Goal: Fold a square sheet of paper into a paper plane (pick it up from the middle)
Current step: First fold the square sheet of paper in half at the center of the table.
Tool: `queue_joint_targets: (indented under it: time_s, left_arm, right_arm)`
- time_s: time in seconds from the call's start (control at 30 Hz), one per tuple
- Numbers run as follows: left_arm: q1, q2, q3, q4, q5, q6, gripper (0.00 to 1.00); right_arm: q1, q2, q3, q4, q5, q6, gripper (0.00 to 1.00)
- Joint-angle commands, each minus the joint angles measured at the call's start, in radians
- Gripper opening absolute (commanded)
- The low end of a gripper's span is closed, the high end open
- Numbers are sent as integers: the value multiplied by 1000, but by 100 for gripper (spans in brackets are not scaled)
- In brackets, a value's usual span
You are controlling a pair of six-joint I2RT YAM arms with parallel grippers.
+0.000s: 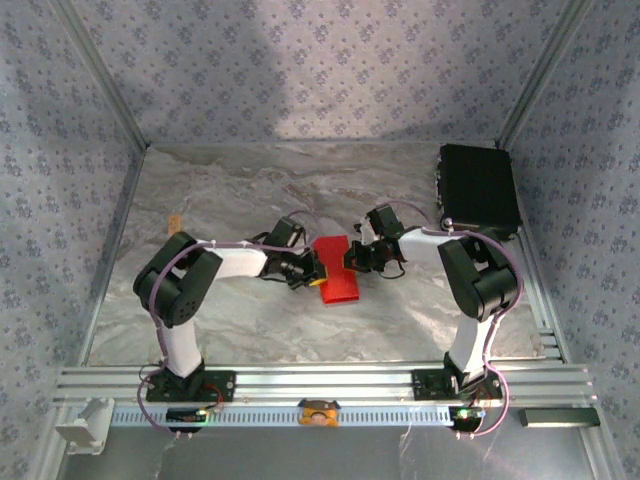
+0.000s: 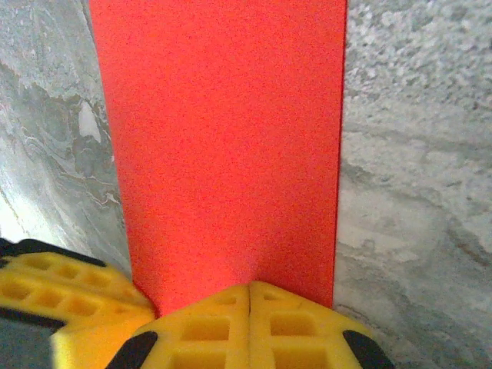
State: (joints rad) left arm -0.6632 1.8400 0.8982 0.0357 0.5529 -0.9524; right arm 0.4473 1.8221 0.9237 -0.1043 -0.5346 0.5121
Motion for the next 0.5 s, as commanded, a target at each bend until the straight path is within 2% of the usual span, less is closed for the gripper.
queue_joint_targets:
  time_s: [0.0, 0.23, 0.47]
  left_arm:
    - [0, 27, -21, -19, -18, 39, 6]
    - [3, -17, -13, -109, -67, 84, 6]
    - [-21, -57, 61, -75, -14, 47, 7]
  right_arm:
    - [0, 23, -48, -110, 89, 12, 0]
    - [-1, 19, -50, -109, 90, 12, 0]
    - [-5, 12, -54, -103, 80, 19, 0]
